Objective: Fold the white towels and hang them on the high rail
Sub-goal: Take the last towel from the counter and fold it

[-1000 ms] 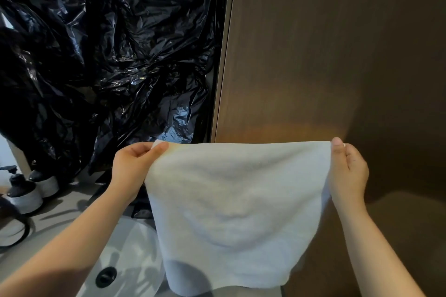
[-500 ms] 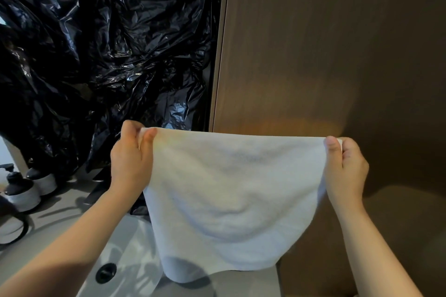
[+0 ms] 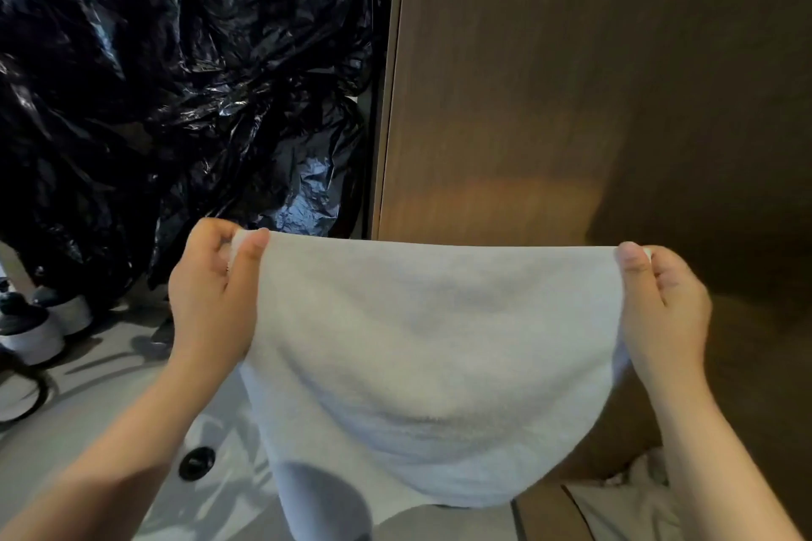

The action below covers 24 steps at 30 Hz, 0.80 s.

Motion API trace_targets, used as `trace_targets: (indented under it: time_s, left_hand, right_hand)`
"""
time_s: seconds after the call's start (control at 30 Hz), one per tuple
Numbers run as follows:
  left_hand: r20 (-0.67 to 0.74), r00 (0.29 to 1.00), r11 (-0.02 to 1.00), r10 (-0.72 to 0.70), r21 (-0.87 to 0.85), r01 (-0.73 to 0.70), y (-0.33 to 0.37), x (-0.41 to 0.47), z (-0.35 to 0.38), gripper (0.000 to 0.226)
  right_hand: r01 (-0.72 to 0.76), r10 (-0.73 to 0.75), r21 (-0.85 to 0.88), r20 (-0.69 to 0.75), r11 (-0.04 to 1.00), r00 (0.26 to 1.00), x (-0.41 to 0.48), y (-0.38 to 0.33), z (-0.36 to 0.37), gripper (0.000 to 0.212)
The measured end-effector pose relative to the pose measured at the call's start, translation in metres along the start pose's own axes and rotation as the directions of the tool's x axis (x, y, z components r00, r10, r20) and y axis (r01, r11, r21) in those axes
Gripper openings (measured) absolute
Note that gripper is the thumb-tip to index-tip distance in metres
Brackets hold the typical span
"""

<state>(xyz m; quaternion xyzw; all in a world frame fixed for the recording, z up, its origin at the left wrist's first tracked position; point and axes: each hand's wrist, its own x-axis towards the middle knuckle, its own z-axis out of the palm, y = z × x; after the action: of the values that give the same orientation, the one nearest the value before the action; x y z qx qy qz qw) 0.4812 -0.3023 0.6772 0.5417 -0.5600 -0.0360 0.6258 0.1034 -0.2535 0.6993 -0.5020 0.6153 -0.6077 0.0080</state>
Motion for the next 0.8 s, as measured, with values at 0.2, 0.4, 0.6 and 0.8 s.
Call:
trace_targets:
  time_s: [0.2,0.4,0.6,0.8]
  left_hand:
    - [0.203,0.968,0.985,-0.149,0.119,0.127,-0.028,-0.004,0.027,0.022]
    - [0.314,0.933,0.978,-0.176,0.166,0.128,-0.059,-0.025,0.06,0.026]
    - [0.317,0.922,0.972,-0.22,0.153,0.18,-0.067,-0.037,0.071,0.027]
    - [0.313,0.927,0.978,-0.208,0.088,0.189,-0.058,-0.047,0.071,0.03]
  right_hand:
    - [-0.07,0.084,-0.12,0.113,0.99,0.99,-0.007,0.021,0.01,0.038]
    - [-0.116,0.175,-0.254,0.223,0.96,0.959,-0.013,0.079,0.033,0.03]
    - [-0.161,0.217,-0.237,0.23,0.958,0.949,-0.018,0.103,0.044,0.031]
    - [-0.155,0.193,-0.175,0.228,0.972,0.954,-0.024,0.101,0.053,0.038]
